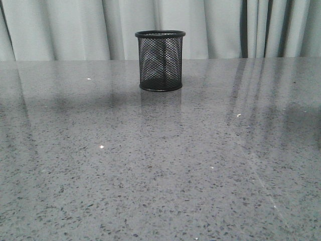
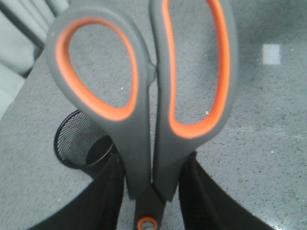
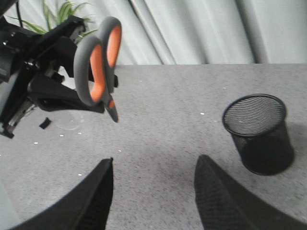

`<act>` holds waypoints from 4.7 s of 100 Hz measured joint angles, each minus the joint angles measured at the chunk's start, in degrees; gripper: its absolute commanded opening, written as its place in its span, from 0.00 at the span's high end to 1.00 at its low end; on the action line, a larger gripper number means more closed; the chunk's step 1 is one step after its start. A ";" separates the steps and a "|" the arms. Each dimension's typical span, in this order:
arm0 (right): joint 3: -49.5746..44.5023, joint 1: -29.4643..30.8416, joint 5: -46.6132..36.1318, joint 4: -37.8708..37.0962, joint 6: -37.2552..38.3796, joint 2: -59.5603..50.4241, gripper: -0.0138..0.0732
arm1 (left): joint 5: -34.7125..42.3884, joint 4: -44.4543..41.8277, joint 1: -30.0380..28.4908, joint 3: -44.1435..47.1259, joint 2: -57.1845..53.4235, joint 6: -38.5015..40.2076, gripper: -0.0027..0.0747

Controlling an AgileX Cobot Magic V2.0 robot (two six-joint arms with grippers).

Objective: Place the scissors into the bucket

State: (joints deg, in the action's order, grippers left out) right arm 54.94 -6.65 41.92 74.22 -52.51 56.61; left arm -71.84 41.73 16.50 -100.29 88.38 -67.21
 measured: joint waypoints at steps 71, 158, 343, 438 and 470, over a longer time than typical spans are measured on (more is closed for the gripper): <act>10.92 0.00 3.66 7.58 -5.95 10.91 0.44 | 6.06 0.35 7.19 -0.09 0.00 0.00 0.76; 13.56 0.00 6.88 8.46 -6.08 12.46 0.44 | 11.46 -2.66 7.44 -0.09 0.47 2.89 0.76; 16.18 0.00 -9.62 -2.01 -6.14 14.99 0.90 | 2.50 -2.15 -4.99 -0.13 -9.13 8.60 0.42; 28.76 -7.32 -12.41 -18.48 -6.14 37.04 0.90 | -0.36 -1.28 -7.86 -0.13 -10.01 8.96 0.45; 28.76 -7.32 -12.41 -18.61 -6.25 38.53 0.68 | -0.39 -1.28 -7.86 -0.13 -10.01 8.96 0.45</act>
State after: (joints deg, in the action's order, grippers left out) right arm 83.70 -13.97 29.52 55.61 -58.76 95.14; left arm -72.23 40.45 8.64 -100.42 78.37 -58.25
